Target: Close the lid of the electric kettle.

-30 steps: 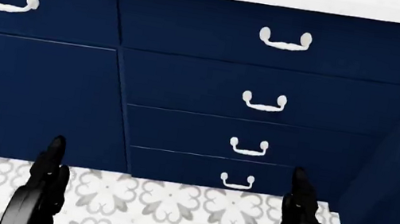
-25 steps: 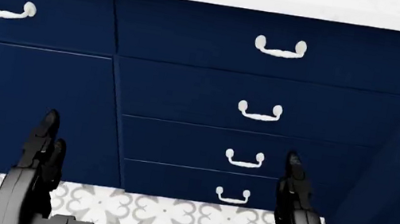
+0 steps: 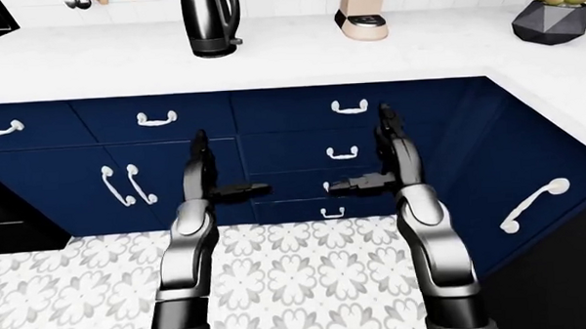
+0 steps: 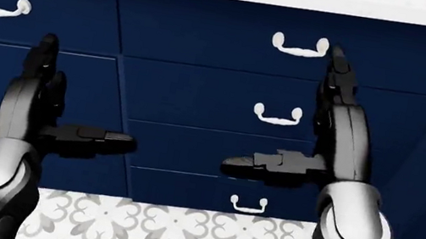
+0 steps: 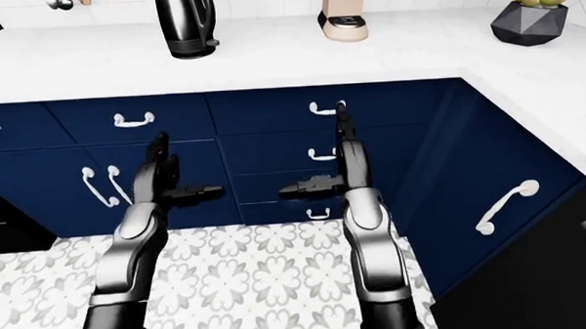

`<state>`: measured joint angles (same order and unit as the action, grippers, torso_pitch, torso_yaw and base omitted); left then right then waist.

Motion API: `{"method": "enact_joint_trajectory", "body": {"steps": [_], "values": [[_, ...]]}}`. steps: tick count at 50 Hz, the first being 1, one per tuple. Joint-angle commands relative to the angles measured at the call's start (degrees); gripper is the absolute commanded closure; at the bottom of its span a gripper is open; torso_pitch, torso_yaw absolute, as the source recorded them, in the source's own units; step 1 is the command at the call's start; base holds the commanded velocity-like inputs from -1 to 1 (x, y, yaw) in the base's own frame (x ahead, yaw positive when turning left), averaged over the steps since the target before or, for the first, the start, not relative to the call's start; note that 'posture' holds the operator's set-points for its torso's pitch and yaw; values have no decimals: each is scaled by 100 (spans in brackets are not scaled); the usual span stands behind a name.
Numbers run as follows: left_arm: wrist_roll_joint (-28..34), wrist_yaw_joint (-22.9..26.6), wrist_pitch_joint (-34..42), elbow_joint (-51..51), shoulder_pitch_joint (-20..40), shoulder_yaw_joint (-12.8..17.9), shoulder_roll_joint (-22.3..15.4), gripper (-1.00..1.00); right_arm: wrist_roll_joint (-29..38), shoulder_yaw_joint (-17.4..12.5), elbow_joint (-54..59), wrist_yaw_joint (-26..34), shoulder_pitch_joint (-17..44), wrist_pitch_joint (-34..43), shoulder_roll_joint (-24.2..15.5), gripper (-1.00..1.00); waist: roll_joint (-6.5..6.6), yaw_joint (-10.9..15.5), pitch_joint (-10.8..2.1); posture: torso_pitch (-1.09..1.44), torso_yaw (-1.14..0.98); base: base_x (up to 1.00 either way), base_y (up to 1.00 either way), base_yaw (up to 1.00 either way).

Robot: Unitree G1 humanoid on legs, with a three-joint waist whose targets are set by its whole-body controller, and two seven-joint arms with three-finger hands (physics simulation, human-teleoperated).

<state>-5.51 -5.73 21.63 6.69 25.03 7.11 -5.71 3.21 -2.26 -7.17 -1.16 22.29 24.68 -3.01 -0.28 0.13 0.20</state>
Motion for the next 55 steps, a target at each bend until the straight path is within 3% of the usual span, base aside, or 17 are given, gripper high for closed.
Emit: {"method": "enact_joint_trajectory", "body": {"steps": [1, 9, 16, 17, 21, 27, 29, 34, 35, 38, 41, 44, 45, 46, 49, 53, 55], "values": [[-151, -198, 190, -518, 447, 0, -93, -100, -20, -106, -110, -105, 574, 208, -78, -100, 21, 3, -163, 0, 0, 0, 0, 0], [-1392, -937, 2486, -1218, 2282, 374, -555, -100, -317, -339, -452, -269, 2043, 1605, -508, -100, 23, -1, -70, 0, 0, 0, 0, 0], [-1973, -1421, 4264, -2052, 3154, 450, -1265, -100, -606, -429, -1055, -371, 3171, 3005, -904, -100, 74, -23, 34, 0, 0, 0, 0, 0], [-2181, -1575, 4725, -2200, 3512, 692, -1269, -100, -642, -445, -1313, -379, 3481, 3437, -979, -100, 76, -20, 57, 0, 0, 0, 0, 0], [-2650, -2007, 5637, -2724, 4152, 950, -1341, -100, -693, -464, -1615, -399, 4072, 4091, -1129, -100, 84, -23, 136, 0, 0, 0, 0, 0], [-3088, -2391, 6487, -3618, 4395, 931, -1460, -100, -705, -428, -2038, -307, 4401, 4580, -1319, -100, 68, -25, 241, 0, 0, 0, 0, 0], [-3197, -2469, 6777, -3769, 4578, 1208, -1393, -100, -639, -331, -2275, -233, 4463, 4782, -1428, -100, 65, -24, 259, 0, 0, 0, 0, 0], [-3272, -2569, 6756, -3844, 4607, 1303, -1447, -100, -553, -308, -2525, -31, 4563, 5055, -1506, -100, 79, -27, 324, 0, 0, 1, 0, 0], [-3289, -2597, 6732, -3829, 4613, 1330, -1450, -100, -525, -308, -2511, -2, 4551, 5037, -1496, -100, 102, -29, 149, 0, 0, 12, 0, 0], [-3393, -2689, 6774, -3851, 4673, 1398, -1470, -100, -453, -268, -2551, 82, 4569, 5031, -1457, -100, 75, -24, 366, 0, 0, 35, 0, 0], [-3512, -2787, 6826, -3883, 4705, 1392, -1429, -100, -361, -239, -2541, 168, 4554, 4994, -1456, -100, -90, 14, 542, 0, 0, 75, 0, 0], [-3599, -2863, 6781, -3885, 4669, 1349, -1433, -100, -282, -198, -2586, 240, 4557, 4991, -1392, -100, -394, 103, 406, 0, 0, 75, 0, 0], [-3626, -2917, 6780, -3909, 4680, 1355, -1418, -100, -258, -192, -2608, 270, 4561, 5018, -1383, -100, -437, 103, 437, 0, 0, 75, 0, 0], [-3663, -2944, 6790, -3916, 4682, 1370, -1418, -100, -233, -193, -2623, 288, 4568, 5030, -1374, -100, -338, 156, 481, 0, 0, 76, 0, 0], [-3754, -3024, 6753, -3905, 4642, 1330, -1429, -100, -161, -169, -2644, 349, 4568, 5046, -1344, -100, -267, 137, 311, 0, 0, 74, 0, 0], [-3874, -3137, 6728, -3915, 4608, 1266, -1412, -100, -79, -164, -2644, 414, 4557, 5033, -1300, -100, -128, 67, 277, 0, 0, 59, 0, 0], [-3929, -3165, 6689, -3884, 4591, 1275, -1448, -100, -43, -172, -2643, 442, 4557, 5018, -1285, -100, 16, -4, 235, 0, 0, 58, 0, 0]]}}
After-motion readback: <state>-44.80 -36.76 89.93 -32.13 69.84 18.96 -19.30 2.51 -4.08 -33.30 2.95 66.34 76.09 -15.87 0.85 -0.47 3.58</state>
